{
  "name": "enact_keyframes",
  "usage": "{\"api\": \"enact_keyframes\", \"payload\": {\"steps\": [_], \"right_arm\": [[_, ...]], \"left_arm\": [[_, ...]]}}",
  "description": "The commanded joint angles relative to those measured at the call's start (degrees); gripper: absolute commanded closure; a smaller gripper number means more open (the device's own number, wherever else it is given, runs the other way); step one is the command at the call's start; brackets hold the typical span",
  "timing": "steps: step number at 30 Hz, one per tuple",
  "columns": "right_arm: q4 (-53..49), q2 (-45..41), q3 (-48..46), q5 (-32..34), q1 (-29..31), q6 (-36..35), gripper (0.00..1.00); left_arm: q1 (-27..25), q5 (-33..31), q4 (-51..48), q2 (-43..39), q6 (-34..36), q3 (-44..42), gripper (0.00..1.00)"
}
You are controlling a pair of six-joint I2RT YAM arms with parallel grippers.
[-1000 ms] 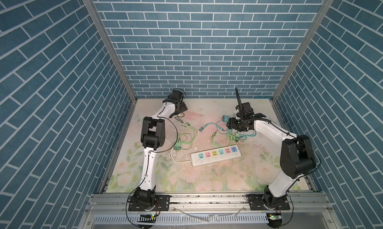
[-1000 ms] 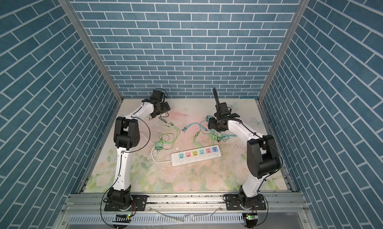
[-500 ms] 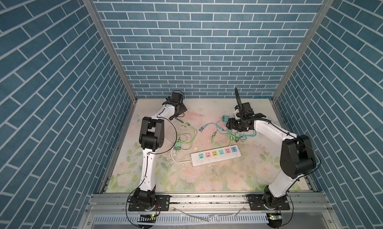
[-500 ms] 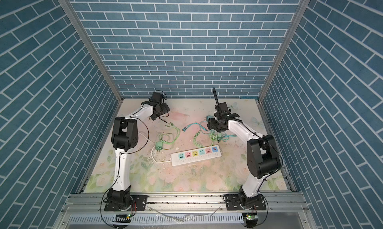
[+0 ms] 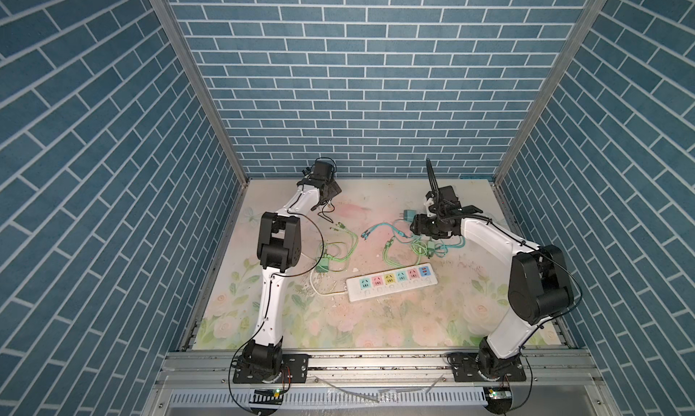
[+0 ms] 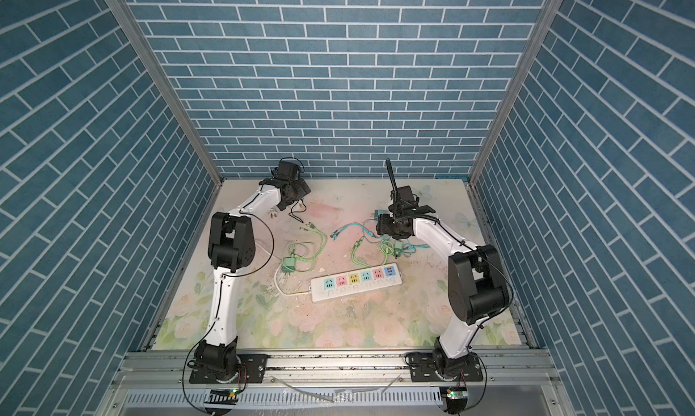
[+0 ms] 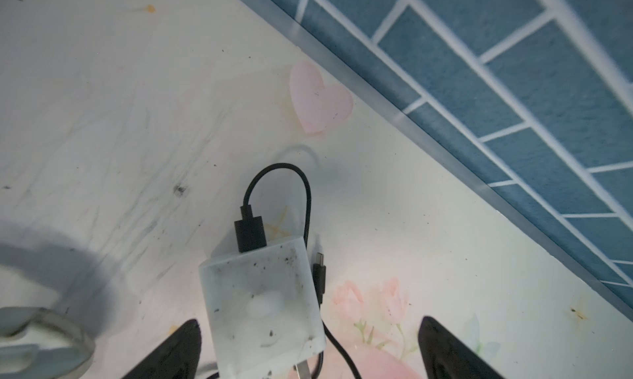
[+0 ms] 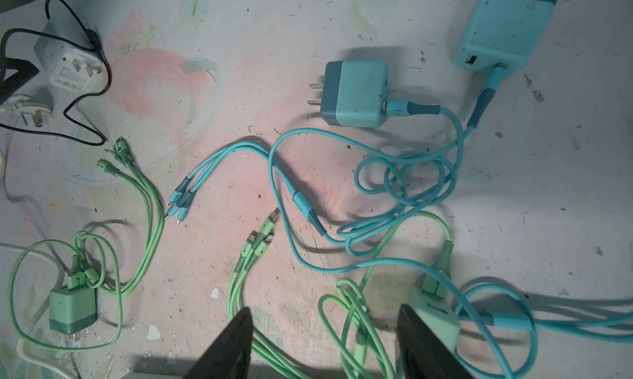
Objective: Insert the plug
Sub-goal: 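Lower the left gripper and grasp the white charger cube with black cable, then lift the white charger with the left gripper and carry it toward the right gripper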
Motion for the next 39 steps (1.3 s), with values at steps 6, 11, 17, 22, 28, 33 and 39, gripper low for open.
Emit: {"api": "enact_keyframes", "payload": {"steps": [6,11,17,22,28,33,39], "right_arm": [[-0.8,-1.8,0.5,0.3,0.3,-1.9,0.33],[-0.9,-2.0,0.4,0.4,0.2,-1.9,0.33],[-0.9,-2.3,0.3,0.8,0.2,-1.9,0.33],[-1.0,-2.5,0.1,0.8,0.2,-1.9,0.33],[-0.9,-2.8,0.0,1.0,0.2,-1.9,0.34],[-1.2,-3.3,-0.1,1.4,0.2,-2.0,0.34],[-1.1,-3.9,-0.5,2.1,0.2,-1.9,0.33]], "left_arm": [[-0.5,-2.3,-3.1,2.6,-1.3,1.2,0.00],[-0.5,-2.9,-4.7,4.3,-1.2,3.5,0.01],[-0.5,-2.8,-6.3,6.1,-0.3,5.4,0.10],[-0.5,-2.9,-6.1,6.2,-0.7,5.1,0.28],[-0.5,-2.2,-6.0,6.9,-0.8,4.8,0.37],[-0.5,-1.2,-5.6,7.4,-0.6,4.8,0.44],[-0.2,0.5,-5.0,7.6,2.1,5.2,0.53]]}}
